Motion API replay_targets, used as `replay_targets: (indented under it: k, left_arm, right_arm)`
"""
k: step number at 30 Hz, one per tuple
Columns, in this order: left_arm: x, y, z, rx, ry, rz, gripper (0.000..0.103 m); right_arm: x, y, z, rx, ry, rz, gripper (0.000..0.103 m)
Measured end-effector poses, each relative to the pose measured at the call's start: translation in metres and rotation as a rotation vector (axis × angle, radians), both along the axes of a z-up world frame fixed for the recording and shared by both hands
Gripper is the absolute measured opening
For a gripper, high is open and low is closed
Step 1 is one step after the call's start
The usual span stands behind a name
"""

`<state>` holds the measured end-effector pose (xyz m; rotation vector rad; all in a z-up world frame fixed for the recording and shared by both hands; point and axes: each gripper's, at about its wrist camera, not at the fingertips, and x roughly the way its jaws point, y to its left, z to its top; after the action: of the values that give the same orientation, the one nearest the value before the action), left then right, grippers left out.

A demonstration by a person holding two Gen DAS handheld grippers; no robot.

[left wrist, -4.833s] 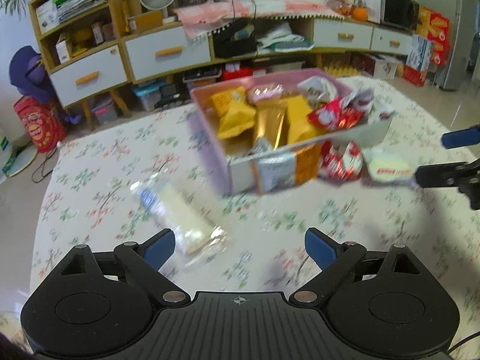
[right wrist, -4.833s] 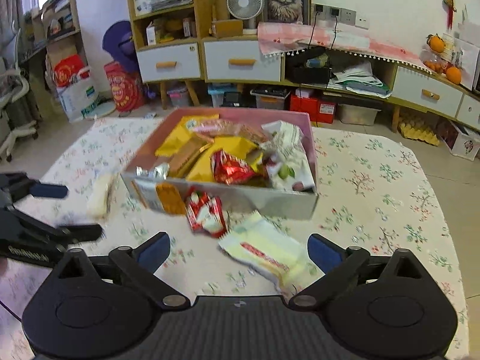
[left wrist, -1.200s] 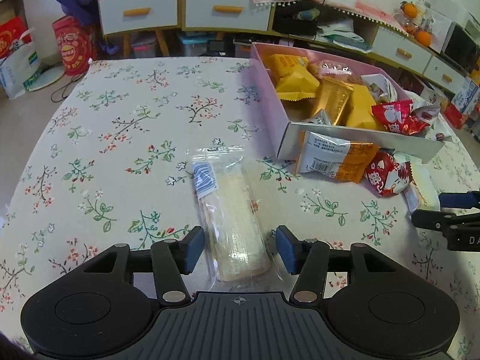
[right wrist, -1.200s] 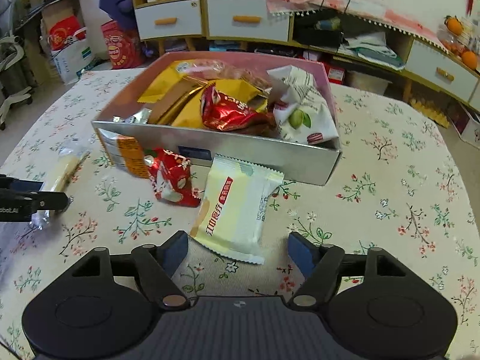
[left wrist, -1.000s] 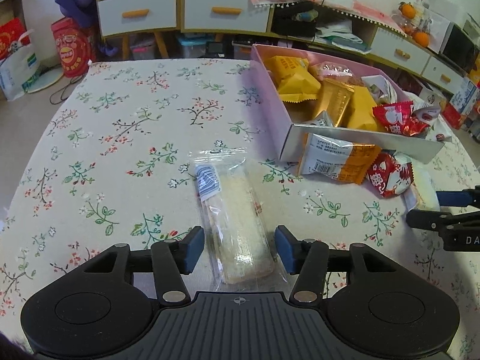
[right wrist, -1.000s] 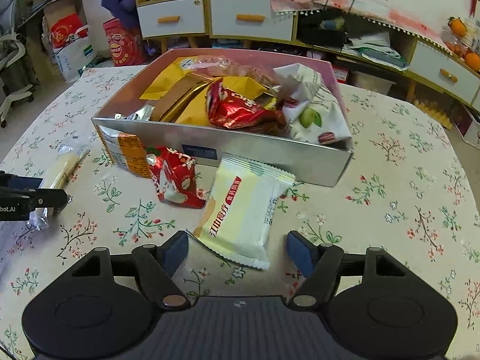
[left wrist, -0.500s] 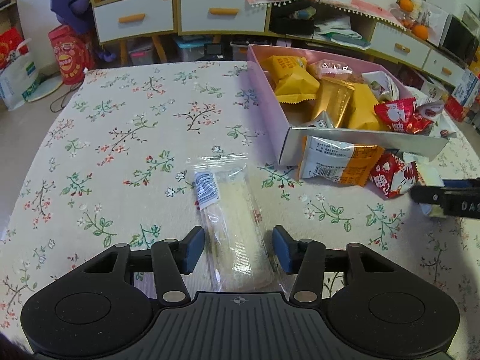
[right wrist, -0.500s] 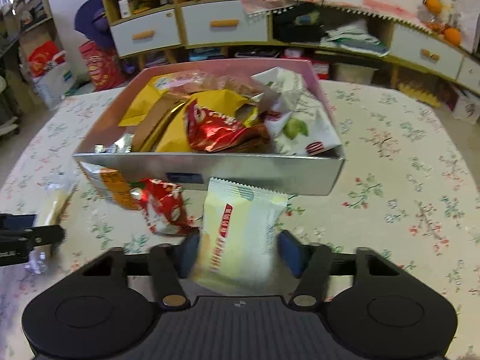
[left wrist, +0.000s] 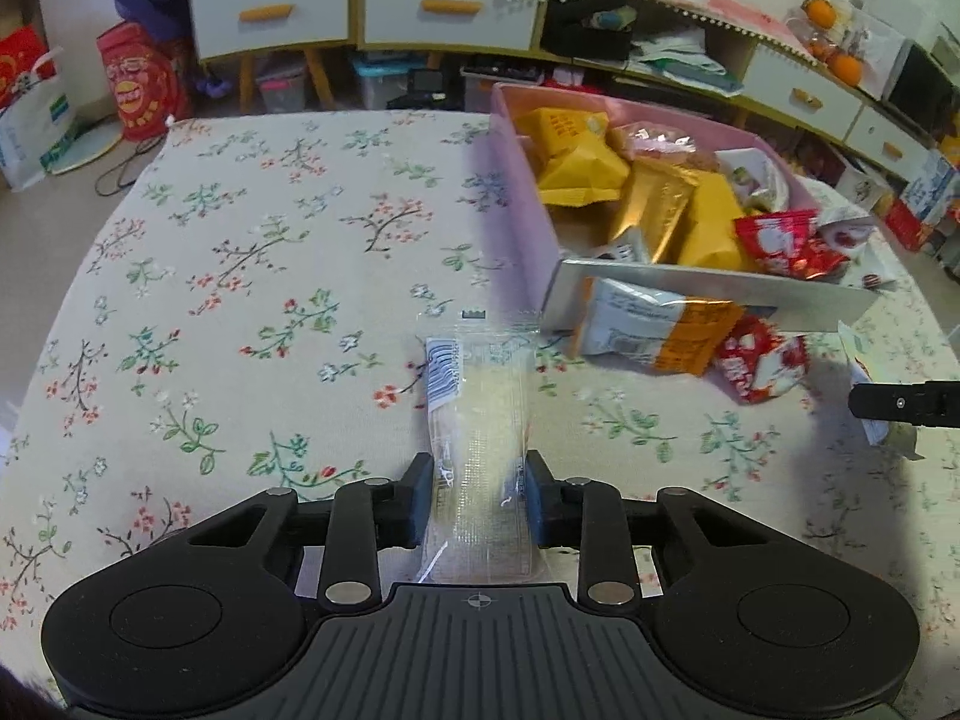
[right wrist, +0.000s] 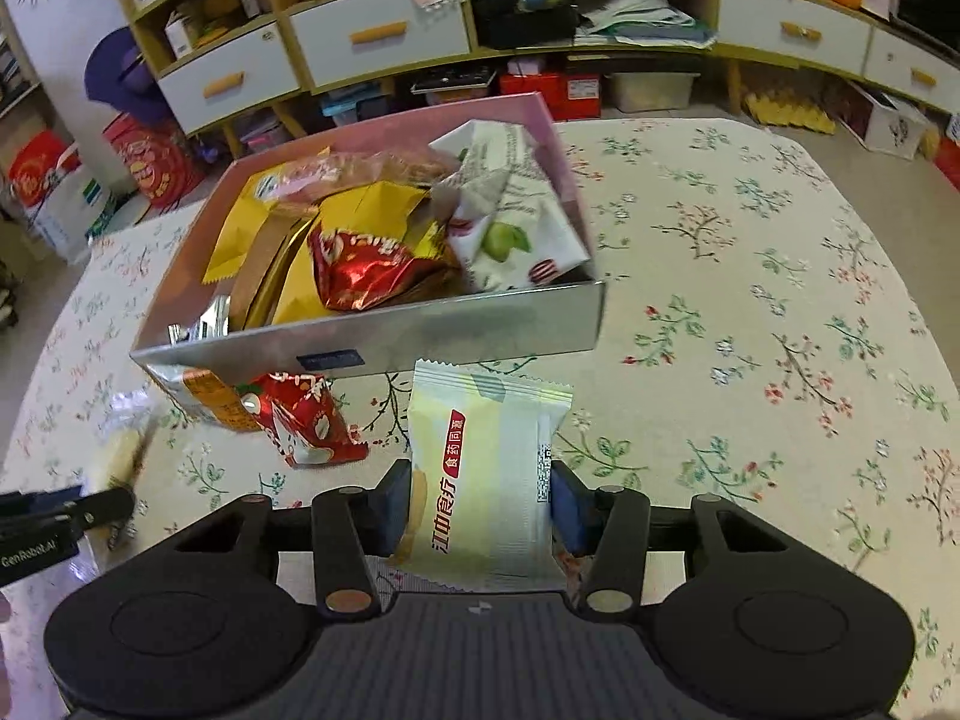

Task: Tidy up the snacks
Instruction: 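Lift the clear bag and yellow-white pack into the box and open both tools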

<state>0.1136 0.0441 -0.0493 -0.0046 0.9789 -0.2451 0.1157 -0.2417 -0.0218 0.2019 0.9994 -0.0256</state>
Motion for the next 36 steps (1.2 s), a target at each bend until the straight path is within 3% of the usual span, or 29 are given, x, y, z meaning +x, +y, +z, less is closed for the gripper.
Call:
replay_targets:
  k: [6, 16, 36]
  left_arm:
    - [-0.003, -0.001, 0.012, -0.048, -0.008, -0.032, 0.027]
    - [0.005, -0.007, 0.036, -0.097, -0.062, -0.070, 0.027]
    - [0.047, -0.029, 0.062, -0.165, -0.130, -0.032, 0.027]
  right_arm:
    - [-0.011, -0.007, 0.013, 0.032, 0.000, -0.015, 0.022]
    - [-0.014, -0.012, 0.041, 0.077, -0.082, -0.009, 0.022]
    - [0.035, -0.005, 0.054, 0.200, -0.207, -0.043, 0.022]
